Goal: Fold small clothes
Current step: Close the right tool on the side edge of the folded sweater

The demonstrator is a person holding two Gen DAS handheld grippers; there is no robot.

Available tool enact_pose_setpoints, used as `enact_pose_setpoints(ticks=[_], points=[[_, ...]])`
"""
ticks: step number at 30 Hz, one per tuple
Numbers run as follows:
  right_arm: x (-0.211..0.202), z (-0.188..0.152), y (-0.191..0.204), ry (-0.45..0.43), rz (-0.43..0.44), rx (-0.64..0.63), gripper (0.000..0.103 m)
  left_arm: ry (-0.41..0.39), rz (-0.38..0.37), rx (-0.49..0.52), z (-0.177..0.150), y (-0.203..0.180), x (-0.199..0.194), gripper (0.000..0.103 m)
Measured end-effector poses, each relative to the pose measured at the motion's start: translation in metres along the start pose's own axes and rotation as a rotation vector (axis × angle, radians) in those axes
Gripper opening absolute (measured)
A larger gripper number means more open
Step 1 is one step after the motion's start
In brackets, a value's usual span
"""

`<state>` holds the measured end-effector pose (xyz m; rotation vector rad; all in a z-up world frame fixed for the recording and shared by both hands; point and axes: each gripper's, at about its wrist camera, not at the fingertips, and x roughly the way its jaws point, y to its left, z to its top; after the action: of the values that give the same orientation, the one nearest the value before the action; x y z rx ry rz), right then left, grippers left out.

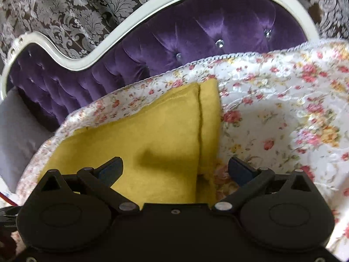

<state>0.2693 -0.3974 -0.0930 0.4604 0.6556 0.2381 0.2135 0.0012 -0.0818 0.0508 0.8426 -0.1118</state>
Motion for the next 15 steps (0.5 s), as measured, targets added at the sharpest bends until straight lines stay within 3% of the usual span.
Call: enact_pose_setpoints(ticks=[2, 7, 15], points=[[0.001, 0.000, -0.005, -0.002, 0.039, 0.021, 0.102, 0.002, 0.000, 0.000, 0.000, 0.000, 0.000, 0.087], [0.001, 0.001, -0.013, -0.020, 0.086, 0.056, 0.076, 0.005, 0.004, -0.001, 0.001, 0.000, 0.001, 0.087], [-0.003, 0.000, -0.017, -0.026, 0.186, 0.073, 0.065, 0.005, 0.004, -0.001, 0.001, 0.000, 0.001, 0.087]])
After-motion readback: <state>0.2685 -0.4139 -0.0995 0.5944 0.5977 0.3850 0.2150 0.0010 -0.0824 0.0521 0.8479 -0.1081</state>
